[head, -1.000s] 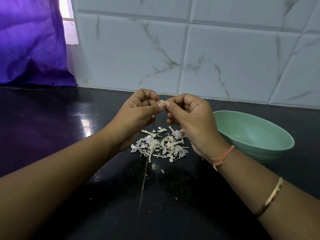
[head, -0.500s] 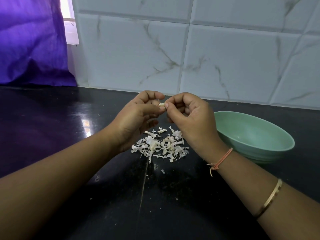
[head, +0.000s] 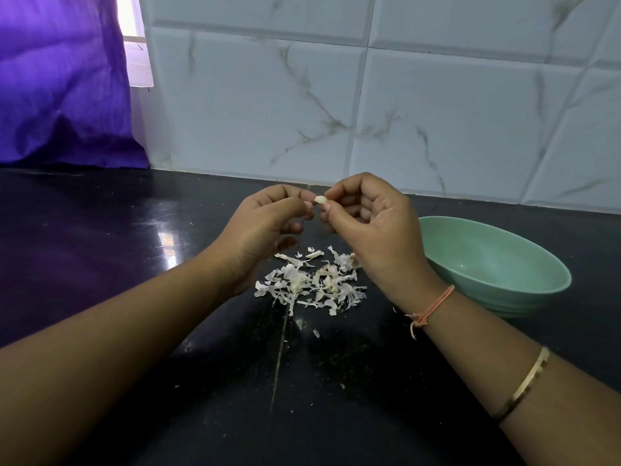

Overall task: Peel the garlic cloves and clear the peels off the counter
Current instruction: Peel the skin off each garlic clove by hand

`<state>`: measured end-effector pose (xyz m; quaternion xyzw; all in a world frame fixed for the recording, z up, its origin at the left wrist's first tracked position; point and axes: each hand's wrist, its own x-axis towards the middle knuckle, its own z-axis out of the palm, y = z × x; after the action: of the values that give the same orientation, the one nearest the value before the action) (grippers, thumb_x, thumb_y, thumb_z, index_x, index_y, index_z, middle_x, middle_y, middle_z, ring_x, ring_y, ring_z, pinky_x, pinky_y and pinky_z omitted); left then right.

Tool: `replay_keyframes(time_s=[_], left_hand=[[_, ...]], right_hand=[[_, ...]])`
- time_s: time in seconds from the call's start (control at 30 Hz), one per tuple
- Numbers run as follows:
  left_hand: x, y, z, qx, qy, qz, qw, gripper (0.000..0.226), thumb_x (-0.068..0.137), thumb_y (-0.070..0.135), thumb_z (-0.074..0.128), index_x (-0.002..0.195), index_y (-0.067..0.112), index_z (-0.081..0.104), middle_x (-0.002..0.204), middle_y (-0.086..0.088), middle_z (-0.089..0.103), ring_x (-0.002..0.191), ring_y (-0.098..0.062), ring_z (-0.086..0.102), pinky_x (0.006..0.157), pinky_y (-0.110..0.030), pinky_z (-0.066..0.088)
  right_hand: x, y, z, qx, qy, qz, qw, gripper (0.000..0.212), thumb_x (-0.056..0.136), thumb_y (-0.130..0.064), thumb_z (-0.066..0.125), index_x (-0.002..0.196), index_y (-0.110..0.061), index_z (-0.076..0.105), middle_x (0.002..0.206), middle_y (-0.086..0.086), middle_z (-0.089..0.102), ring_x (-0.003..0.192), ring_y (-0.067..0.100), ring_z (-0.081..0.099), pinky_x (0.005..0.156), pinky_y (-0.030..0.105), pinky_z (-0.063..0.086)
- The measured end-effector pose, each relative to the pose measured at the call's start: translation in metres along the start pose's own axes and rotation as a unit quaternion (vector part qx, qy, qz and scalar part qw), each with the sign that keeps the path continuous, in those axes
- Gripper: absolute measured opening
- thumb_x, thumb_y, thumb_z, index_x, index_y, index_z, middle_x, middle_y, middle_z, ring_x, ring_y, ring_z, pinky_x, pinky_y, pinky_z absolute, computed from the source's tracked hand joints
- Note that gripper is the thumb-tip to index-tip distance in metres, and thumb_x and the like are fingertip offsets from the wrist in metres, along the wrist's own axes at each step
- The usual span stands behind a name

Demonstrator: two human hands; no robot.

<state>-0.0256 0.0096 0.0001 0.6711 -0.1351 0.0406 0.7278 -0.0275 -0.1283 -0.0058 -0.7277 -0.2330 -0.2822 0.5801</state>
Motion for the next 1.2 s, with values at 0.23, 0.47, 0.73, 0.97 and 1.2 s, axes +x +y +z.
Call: replay_keyframes(time_s=[0.23, 0.47, 0.73, 0.97, 1.2], left_hand=[[0.001, -0.001, -0.002, 0.037, 0.024, 0.033, 0.998, 0.019, 0.086, 0.007, 0.056, 0.072, 0.017, 0.065, 0.064, 0.006, 0.059, 0.054, -0.001, 0.045, 0.056, -0.017, 0.036], [0.002, -0.004, -0.003, 0.053, 0.012, 0.035, 0.998, 0.013, 0.078, 0.014, 0.065, 0.066, 0.020, 0.066, 0.062, 0.010, 0.061, 0.055, 0.001, 0.048, 0.054, -0.015, 0.038], [0.004, -0.006, -0.005, 0.070, 0.008, 0.048, 0.996, 0.010, 0.070, 0.025, 0.063, 0.069, 0.015, 0.062, 0.060, 0.009, 0.059, 0.053, 0.001, 0.047, 0.052, -0.014, 0.038], [0.004, -0.007, -0.003, 0.074, 0.015, 0.058, 0.995, 0.015, 0.086, 0.010, 0.058, 0.071, 0.014, 0.060, 0.061, 0.008, 0.056, 0.055, 0.000, 0.045, 0.052, -0.014, 0.036], [0.005, -0.008, -0.004, 0.091, 0.024, 0.058, 0.994, 0.018, 0.085, 0.007, 0.057, 0.070, 0.016, 0.061, 0.061, 0.007, 0.056, 0.055, -0.002, 0.045, 0.053, -0.016, 0.036]], right_hand=[[-0.001, 0.004, -0.001, -0.024, -0.016, 0.012, 1.000, 0.016, 0.083, -0.001, 0.065, 0.083, -0.018, 0.067, 0.081, 0.003, 0.070, 0.077, 0.021, 0.068, 0.075, 0.040, 0.058], [-0.003, 0.004, 0.001, -0.074, -0.010, -0.023, 0.997, 0.004, 0.081, -0.005, 0.068, 0.083, -0.008, 0.069, 0.077, 0.000, 0.071, 0.069, 0.010, 0.067, 0.066, 0.023, 0.056], [-0.004, 0.003, 0.002, -0.068, -0.013, -0.026, 0.997, 0.007, 0.081, -0.006, 0.068, 0.083, -0.011, 0.072, 0.074, 0.001, 0.072, 0.067, 0.014, 0.068, 0.068, 0.034, 0.058], [-0.003, -0.001, 0.002, -0.020, -0.016, 0.035, 0.999, 0.006, 0.083, -0.008, 0.066, 0.080, -0.011, 0.071, 0.073, 0.007, 0.071, 0.066, 0.021, 0.067, 0.068, 0.038, 0.058], [-0.002, -0.006, 0.002, 0.113, -0.022, 0.138, 0.984, 0.008, 0.084, -0.003, 0.064, 0.077, -0.006, 0.066, 0.066, 0.007, 0.066, 0.056, 0.011, 0.059, 0.058, 0.025, 0.053]])
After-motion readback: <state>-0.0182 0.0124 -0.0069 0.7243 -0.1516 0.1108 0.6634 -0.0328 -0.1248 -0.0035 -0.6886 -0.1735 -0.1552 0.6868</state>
